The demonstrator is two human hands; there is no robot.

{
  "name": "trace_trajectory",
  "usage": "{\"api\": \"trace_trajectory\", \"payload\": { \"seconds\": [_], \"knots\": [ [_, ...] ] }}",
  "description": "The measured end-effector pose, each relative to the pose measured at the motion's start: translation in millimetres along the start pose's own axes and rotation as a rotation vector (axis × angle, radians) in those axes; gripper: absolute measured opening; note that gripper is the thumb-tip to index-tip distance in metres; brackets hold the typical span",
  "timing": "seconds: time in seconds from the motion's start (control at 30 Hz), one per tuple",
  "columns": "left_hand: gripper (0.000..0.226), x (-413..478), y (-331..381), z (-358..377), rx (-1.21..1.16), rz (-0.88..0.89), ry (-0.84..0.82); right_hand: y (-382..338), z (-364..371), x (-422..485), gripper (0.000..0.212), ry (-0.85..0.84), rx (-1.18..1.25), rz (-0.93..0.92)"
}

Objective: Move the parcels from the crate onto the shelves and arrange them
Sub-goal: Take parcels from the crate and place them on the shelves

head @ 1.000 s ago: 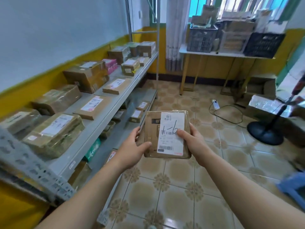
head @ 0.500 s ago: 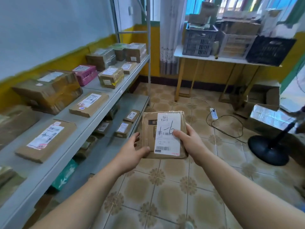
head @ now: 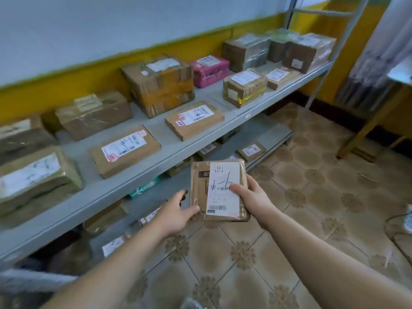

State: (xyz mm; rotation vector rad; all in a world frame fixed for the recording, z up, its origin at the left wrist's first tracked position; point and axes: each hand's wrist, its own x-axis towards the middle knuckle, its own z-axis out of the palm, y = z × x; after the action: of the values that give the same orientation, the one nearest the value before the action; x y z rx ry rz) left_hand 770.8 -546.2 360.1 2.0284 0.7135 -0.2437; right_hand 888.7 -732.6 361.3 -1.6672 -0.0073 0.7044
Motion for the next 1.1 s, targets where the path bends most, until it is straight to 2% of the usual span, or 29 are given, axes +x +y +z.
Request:
{"api": "trace_trajectory", "payload": {
  "seconds": [0.13,0.23,0.37,0.43,0.5,0.63,0.7,0.8,1.0,1.1],
  "knots": [
    [0.067,53,-35,-9,-0.058,-0.110,0.008,12,34,68,0.061,-0.066,-0.028,0.048],
    [0.059,100,-65,0,-0.082,-0.177,0.003,34,54,124,0.049,-0.112,-0.082,0.063],
    [0.054,175,-114,30,-0.132,-0.259,0.040,87,69,222,0.065,-0.142,-0.139,0.122],
    [0.068,215,-145,53,-0.216,-0.288,0.055,121,77,269,0.058,-0.193,-0.167,0.170],
    [0.070,256,-178,79,-0.309,-0.305,0.065,163,86,310,0.040,-0.255,-0.176,0.214],
    [0.058,332,-230,124,-0.302,-0.299,0.141,235,102,379,0.056,-0.263,-0.218,0.109],
    [0.056,371,-251,141,-0.264,-0.284,0.173,264,107,416,0.062,-0.244,-0.271,0.011],
    [0.063,428,-272,165,-0.221,-0.232,0.185,299,108,470,0.061,-0.145,-0.396,-0.149],
    [0.066,497,-308,191,-0.007,-0.175,0.158,350,108,545,0.047,-0.054,-0.508,-0.244],
    [0.080,497,-335,179,0.344,-0.234,0.252,360,115,562,0.040,-0.035,-0.552,-0.289]
  ]
}}
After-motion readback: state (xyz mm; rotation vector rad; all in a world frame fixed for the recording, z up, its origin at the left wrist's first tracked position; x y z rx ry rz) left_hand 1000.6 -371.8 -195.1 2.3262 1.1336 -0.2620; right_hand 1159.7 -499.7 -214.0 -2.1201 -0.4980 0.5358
